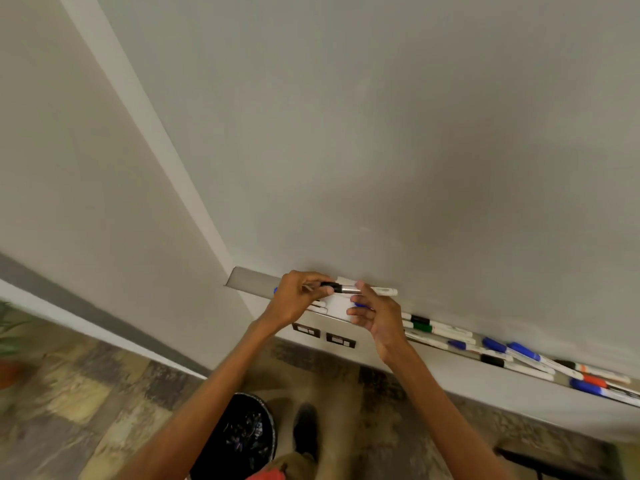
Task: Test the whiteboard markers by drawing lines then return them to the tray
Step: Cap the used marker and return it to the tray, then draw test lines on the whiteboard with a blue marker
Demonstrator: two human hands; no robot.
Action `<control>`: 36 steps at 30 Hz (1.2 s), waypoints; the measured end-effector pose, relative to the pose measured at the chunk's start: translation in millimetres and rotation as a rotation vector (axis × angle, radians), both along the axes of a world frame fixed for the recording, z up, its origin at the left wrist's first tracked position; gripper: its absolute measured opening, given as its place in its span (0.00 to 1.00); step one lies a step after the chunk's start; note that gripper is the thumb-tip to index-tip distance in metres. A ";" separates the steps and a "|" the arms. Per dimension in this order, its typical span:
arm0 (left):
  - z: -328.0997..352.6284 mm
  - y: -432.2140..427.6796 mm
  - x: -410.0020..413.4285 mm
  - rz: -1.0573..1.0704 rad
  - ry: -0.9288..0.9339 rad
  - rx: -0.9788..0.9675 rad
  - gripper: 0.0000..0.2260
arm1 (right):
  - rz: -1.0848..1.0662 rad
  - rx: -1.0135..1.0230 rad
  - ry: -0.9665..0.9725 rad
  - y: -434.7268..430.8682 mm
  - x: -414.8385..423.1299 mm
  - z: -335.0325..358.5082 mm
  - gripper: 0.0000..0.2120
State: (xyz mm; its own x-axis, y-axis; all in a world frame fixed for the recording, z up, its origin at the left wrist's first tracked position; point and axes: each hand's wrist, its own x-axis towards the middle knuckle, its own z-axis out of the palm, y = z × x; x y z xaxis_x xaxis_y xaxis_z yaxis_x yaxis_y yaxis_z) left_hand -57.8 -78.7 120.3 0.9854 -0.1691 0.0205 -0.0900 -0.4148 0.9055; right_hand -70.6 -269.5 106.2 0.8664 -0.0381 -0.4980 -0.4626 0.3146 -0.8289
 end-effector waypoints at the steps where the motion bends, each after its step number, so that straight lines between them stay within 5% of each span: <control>1: -5.4 12.2 2.8 0.021 0.022 -0.006 0.08 | -0.010 -0.009 -0.008 0.7 4.3 -4.4 0.10; 7: -52.5 65.6 29.4 0.189 0.193 -0.041 0.11 | 0.189 -0.228 -0.042 25.4 35.3 -50.1 0.04; 12: -94.8 83.1 43.1 0.320 0.197 0.076 0.12 | 0.395 -0.626 -0.154 63.0 54.4 -100.4 0.09; 19: -130.9 81.1 49.5 0.404 0.224 0.090 0.09 | 0.313 -0.898 -0.229 90.1 61.1 -144.6 0.09; 25: -142.9 86.5 49.2 0.372 0.234 0.118 0.09 | 0.242 -1.026 -0.261 97.3 54.2 -150.8 0.10; 36: -150.5 83.8 47.7 0.407 0.252 0.111 0.09 | 0.111 -0.912 -0.237 109.0 31.6 -154.0 0.20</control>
